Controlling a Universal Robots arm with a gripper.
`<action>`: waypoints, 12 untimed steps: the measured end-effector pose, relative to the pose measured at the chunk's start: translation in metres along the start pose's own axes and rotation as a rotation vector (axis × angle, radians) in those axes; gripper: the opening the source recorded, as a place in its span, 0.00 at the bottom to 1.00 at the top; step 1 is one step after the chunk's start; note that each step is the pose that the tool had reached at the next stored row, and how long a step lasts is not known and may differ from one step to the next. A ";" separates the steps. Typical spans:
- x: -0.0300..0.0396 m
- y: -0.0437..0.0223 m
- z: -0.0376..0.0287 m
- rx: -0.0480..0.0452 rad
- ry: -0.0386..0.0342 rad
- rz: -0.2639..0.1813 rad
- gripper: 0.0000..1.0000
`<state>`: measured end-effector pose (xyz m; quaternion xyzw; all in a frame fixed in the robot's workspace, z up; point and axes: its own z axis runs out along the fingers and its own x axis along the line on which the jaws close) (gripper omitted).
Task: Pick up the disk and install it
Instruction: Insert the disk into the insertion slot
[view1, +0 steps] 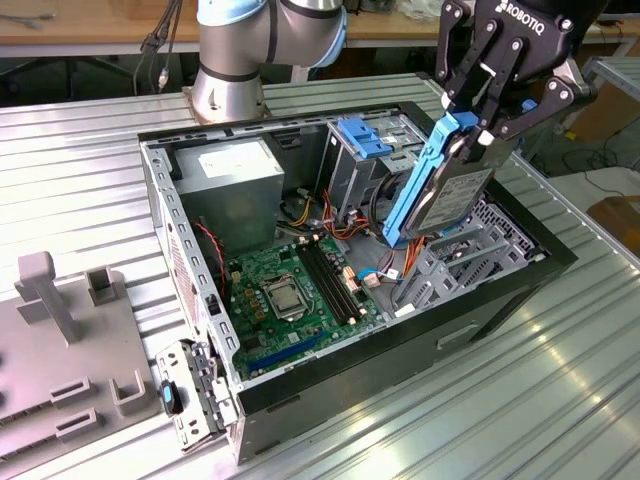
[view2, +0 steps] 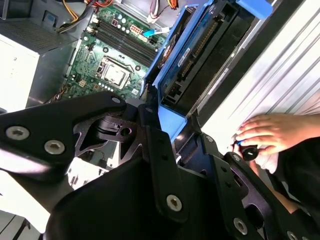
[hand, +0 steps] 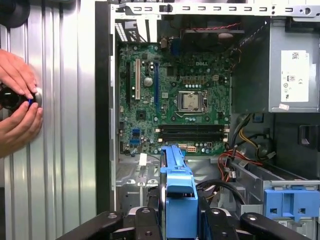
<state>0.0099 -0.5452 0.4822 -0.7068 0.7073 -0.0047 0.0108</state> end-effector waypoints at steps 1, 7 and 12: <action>0.0003 -0.0015 0.0001 0.0000 -0.0001 0.000 0.37; 0.0025 -0.0189 0.0005 0.0000 0.0000 0.000 0.37; 0.0065 -0.0337 0.0008 0.0000 0.0002 0.000 0.37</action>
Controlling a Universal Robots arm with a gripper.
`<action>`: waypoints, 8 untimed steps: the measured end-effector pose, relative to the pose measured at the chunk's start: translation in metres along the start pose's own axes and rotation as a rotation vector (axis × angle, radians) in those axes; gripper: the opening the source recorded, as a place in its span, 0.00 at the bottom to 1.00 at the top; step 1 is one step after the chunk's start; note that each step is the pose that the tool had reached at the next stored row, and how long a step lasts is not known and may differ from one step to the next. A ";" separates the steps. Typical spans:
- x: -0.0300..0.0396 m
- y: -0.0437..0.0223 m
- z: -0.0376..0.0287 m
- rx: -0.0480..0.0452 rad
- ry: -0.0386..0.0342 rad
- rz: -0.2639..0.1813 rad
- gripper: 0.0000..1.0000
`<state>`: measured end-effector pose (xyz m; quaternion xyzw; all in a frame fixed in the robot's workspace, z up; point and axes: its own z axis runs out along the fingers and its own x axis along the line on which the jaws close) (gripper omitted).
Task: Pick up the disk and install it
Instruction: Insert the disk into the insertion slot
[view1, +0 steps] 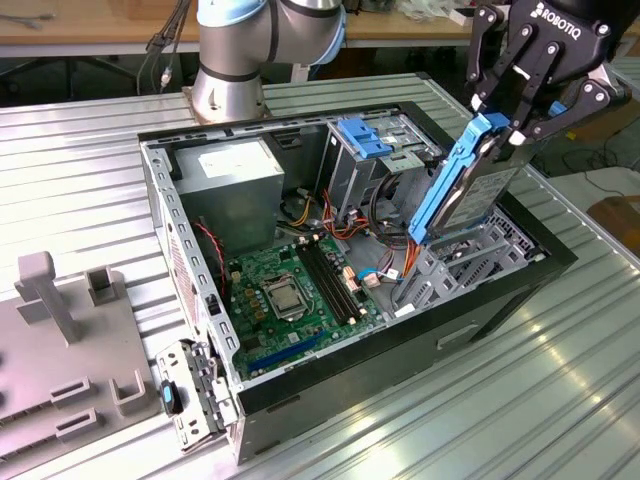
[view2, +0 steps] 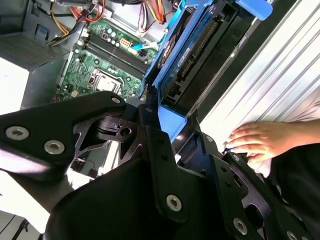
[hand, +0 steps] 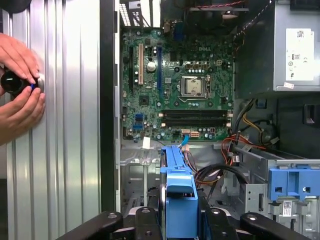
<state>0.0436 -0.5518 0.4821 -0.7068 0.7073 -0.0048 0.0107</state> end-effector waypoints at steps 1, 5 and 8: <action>0.0007 -0.0026 0.0001 0.0000 0.0000 0.000 0.37; 0.0038 -0.0155 0.0006 0.0000 0.0016 0.000 0.37; 0.0052 -0.0204 0.0008 0.0000 0.0029 0.001 0.37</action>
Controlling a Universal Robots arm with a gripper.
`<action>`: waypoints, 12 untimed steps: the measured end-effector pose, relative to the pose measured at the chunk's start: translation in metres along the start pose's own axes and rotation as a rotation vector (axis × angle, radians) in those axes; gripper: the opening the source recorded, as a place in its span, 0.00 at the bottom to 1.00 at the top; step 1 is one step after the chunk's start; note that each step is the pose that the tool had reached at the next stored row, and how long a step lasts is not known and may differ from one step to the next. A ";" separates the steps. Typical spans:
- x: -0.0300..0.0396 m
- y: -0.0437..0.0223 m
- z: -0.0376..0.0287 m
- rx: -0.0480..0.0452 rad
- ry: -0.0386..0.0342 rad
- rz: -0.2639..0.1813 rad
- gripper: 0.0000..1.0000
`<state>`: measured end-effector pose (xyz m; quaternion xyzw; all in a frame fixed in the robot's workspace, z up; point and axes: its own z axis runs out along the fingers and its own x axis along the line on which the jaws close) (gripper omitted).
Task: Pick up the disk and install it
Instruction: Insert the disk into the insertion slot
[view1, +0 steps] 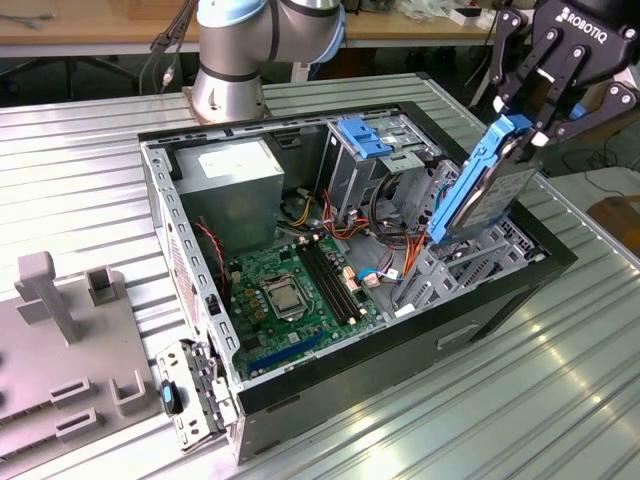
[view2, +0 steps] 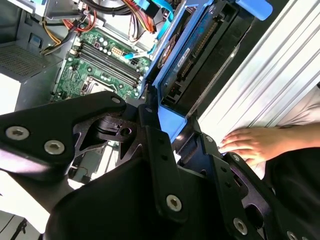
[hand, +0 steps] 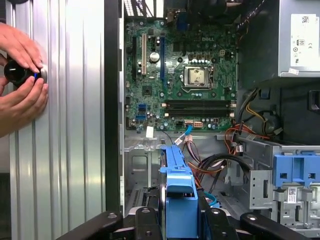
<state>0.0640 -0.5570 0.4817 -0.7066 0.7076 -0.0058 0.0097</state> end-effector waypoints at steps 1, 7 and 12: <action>0.0010 -0.0012 0.0003 0.0000 0.0001 0.001 0.37; 0.0055 -0.0027 0.0014 0.0001 0.0011 0.010 0.37; 0.0057 -0.0057 0.0070 0.0001 0.0010 0.011 0.37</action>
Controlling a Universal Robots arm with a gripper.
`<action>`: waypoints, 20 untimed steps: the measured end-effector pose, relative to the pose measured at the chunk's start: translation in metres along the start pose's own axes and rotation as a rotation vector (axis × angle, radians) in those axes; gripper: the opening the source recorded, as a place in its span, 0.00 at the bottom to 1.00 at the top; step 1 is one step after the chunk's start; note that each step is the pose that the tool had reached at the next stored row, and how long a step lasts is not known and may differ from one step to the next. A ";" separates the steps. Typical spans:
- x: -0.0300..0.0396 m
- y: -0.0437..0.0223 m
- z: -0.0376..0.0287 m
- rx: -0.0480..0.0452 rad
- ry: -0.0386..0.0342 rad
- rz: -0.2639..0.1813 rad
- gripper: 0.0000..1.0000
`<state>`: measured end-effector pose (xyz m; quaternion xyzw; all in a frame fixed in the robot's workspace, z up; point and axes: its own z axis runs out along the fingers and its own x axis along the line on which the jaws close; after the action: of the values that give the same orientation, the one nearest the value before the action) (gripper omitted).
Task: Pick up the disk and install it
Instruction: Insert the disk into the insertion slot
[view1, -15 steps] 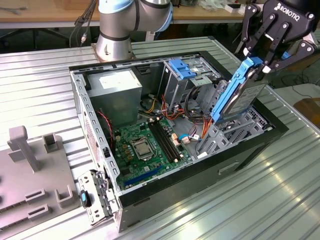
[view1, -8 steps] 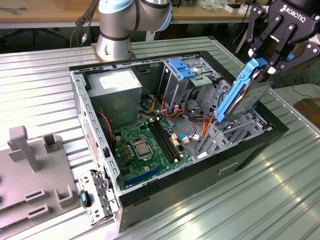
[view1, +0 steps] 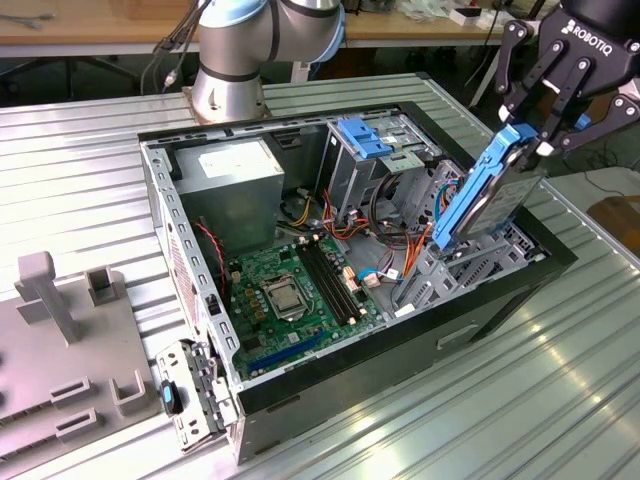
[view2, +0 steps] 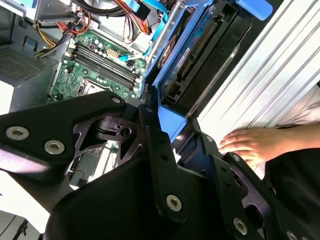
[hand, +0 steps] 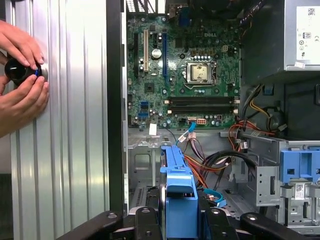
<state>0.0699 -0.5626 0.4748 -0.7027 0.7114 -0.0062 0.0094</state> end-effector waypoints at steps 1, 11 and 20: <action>0.0000 -0.0009 0.0004 0.0000 0.0002 0.001 0.37; 0.0048 -0.0033 0.0058 0.0000 0.0023 0.003 0.37; 0.0048 -0.0032 0.0101 0.0000 0.0038 0.003 0.37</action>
<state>0.0733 -0.5675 0.4647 -0.7015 0.7126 -0.0075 0.0080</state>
